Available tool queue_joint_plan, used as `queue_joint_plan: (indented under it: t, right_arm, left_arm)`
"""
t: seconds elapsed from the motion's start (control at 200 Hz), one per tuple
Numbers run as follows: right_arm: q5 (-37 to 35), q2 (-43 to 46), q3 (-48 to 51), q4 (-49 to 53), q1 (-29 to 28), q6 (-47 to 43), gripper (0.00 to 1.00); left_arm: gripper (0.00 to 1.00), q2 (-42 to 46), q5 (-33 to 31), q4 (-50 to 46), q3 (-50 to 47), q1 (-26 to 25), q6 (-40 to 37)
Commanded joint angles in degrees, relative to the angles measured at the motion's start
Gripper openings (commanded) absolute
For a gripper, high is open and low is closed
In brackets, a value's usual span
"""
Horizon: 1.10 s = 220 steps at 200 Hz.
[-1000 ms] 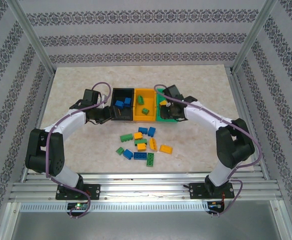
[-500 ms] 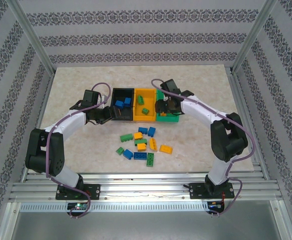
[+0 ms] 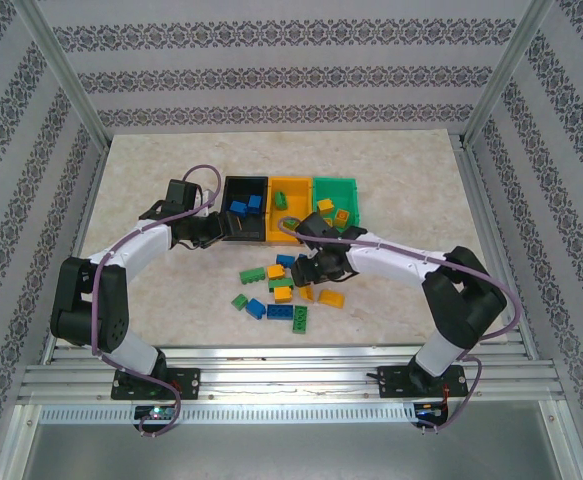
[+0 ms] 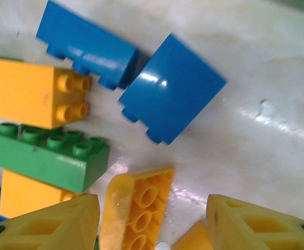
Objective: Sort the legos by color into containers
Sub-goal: Pick up the lego from the bottom-center of the table.
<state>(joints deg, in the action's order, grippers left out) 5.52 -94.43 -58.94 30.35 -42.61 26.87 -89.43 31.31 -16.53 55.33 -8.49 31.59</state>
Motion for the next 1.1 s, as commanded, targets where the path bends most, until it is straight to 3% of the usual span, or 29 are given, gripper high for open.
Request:
queue_joint_plan:
  t: [0.0, 0.455, 0.655, 0.739, 1.094]
  right_arm:
    - [1.1, -0.8, 0.9, -0.8, -1.4, 2.8, 0.56]
    - [1.9, -5.5, 1.5, -2.5, -2.9, 5.1, 0.53]
    - [0.6, -5.1, 1.7, -2.6, -2.7, 5.2, 0.32]
    - [0.3, -3.7, 1.8, -2.5, -2.2, 4.7, 0.28]
    - [3.6, 6.8, -1.4, -2.6, 8.3, 0.7, 0.28]
  left_arm:
    - [0.58, 0.4, 0.9, 2.5, -1.3, 0.7, 0.5]
    - [0.57, 1.7, 4.5, 4.0, -3.8, 0.6, 0.1]
    - [0.57, 2.2, 4.5, 4.3, -3.9, 0.6, 0.1]
    - [0.57, 2.4, 4.6, 4.7, -4.1, 0.6, 0.2]
    - [0.56, 3.5, 6.6, 6.8, -6.1, 0.6, 0.6]
